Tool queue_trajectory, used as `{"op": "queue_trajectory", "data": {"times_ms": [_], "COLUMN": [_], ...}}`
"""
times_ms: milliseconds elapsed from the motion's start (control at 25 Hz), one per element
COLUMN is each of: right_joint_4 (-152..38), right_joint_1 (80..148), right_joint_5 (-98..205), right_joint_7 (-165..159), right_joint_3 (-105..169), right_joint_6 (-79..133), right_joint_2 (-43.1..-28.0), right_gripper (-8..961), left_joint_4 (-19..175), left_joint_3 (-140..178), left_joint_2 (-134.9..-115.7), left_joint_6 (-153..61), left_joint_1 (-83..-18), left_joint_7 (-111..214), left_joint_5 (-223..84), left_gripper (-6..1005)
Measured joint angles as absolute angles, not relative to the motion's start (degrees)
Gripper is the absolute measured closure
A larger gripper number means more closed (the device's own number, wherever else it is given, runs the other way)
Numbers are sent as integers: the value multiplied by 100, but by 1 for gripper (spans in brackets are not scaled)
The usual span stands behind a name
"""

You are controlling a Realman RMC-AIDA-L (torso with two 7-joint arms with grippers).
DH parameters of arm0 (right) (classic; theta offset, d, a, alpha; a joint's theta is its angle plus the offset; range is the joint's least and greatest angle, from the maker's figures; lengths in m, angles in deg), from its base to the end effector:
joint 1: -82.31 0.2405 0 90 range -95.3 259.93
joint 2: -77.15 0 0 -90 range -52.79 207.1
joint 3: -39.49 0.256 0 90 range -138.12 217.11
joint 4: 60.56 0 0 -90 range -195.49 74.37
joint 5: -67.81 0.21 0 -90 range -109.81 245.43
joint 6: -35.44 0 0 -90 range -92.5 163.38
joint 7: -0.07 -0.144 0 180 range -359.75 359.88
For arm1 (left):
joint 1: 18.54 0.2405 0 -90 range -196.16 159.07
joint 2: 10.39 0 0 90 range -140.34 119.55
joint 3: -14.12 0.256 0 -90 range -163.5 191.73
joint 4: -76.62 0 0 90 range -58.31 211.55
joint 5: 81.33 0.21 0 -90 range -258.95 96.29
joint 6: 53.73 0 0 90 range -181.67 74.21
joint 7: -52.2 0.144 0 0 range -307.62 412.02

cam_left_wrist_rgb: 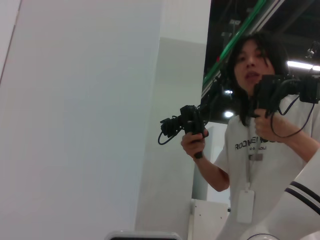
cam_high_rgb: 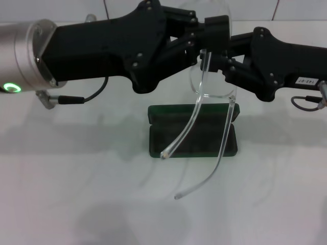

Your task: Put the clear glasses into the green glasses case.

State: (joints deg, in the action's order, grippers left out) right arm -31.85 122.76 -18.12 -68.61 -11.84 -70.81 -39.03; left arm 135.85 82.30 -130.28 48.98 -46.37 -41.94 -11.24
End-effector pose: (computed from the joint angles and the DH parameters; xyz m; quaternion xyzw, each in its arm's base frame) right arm 0.1545 0.3374 0.0179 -0.8916 0.0125 0.4527 0.0058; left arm -0.1098 0.3000 0.0389 0.8780 0.0453 0.4717 0.0670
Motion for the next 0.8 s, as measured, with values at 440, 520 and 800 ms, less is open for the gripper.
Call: {"op": "queue_trajectory", "data": {"times_ms": [440, 520, 800], "right_joint_4": [-3173, -3173, -3173], "right_joint_1": [12283, 12284, 12257], "right_joint_5": [-1670, -1618, -1594], "right_joint_7": [-6818, -6800, -6774], "right_joint_3": [-1180, -1179, -1183], "right_joint_6": [-7075, -7068, -6935], "right_joint_2": [-3900, -3892, -3885], "right_gripper": [837, 837, 837], "left_joint_4": [13046, 13043, 13040], "left_joint_3": [8224, 8223, 8223], "left_joint_2": [-13035, -13036, -13036], "left_joint_6": [4513, 4403, 4365], "left_joint_1": [-4665, -4649, -4599], "left_joint_7": [-3561, -3503, -3457], "left_joint_5": [-1215, -1202, -1267], "left_gripper": [962, 962, 962]}}
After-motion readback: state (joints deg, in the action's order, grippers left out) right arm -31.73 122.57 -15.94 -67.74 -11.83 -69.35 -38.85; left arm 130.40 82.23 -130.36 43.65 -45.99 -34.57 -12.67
